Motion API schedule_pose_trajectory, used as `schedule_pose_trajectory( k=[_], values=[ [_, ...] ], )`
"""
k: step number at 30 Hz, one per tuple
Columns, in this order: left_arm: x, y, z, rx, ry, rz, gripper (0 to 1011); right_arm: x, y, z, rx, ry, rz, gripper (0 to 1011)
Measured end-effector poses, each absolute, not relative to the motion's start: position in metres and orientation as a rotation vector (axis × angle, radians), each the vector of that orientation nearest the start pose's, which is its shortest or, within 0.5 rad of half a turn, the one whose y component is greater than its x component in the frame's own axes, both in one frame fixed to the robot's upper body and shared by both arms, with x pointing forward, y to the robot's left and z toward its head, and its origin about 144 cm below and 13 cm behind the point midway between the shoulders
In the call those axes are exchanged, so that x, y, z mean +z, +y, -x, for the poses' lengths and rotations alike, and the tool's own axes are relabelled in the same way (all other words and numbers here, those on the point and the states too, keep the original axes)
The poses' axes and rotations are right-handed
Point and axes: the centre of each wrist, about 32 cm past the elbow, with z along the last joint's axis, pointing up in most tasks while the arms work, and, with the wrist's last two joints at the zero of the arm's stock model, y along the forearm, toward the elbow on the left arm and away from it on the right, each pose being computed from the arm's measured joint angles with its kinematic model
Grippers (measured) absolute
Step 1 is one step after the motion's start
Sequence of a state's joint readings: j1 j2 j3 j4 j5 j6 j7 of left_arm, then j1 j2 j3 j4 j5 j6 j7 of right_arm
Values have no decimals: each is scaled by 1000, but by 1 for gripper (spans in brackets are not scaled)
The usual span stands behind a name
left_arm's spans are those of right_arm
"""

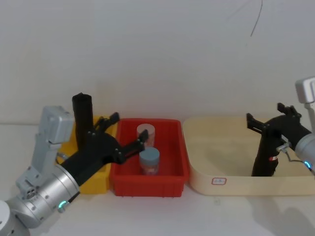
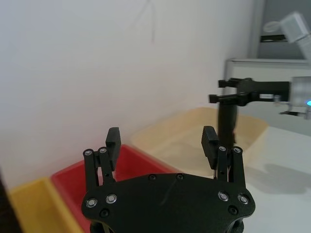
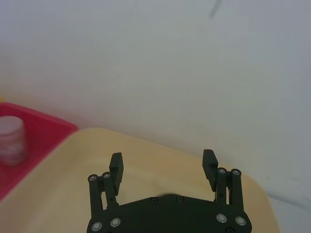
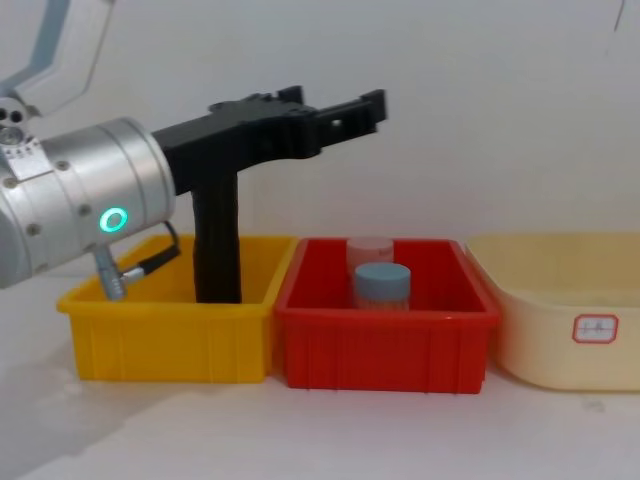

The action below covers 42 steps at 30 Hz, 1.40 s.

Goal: Pick up the garbage bag with the one hand and transfer it to the other hand.

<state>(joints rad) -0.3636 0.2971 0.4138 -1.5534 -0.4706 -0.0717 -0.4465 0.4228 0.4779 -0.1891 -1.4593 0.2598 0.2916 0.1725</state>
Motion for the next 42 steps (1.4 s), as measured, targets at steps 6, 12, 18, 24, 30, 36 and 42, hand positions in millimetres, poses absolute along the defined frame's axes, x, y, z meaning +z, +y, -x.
schedule_pose_trajectory(
  k=[6,12,18,24,30,36,42],
  values=[
    [1238,202,-528,813,-170,245,1002,1279,-312,-557,-1279,-174,231,1001],
    [1235,214,-527,892,-176,249,1002,1279,-293,-559,-1205,-177,225,1001],
    [1231,227,-527,984,-180,242,1002,1274,-274,-559,-1129,-160,219,1002],
    [1226,238,-528,1044,-179,229,1001,1268,-257,-560,-1051,-129,216,1001],
    [1222,245,-529,1078,-176,219,1002,1263,-243,-560,-987,-100,221,1001],
    [1219,249,-530,1100,-175,212,1001,1258,-234,-562,-947,-73,228,1001],
    [1218,252,-530,1111,-174,209,1001,1254,-225,-566,-909,-39,237,1001]
  ],
)
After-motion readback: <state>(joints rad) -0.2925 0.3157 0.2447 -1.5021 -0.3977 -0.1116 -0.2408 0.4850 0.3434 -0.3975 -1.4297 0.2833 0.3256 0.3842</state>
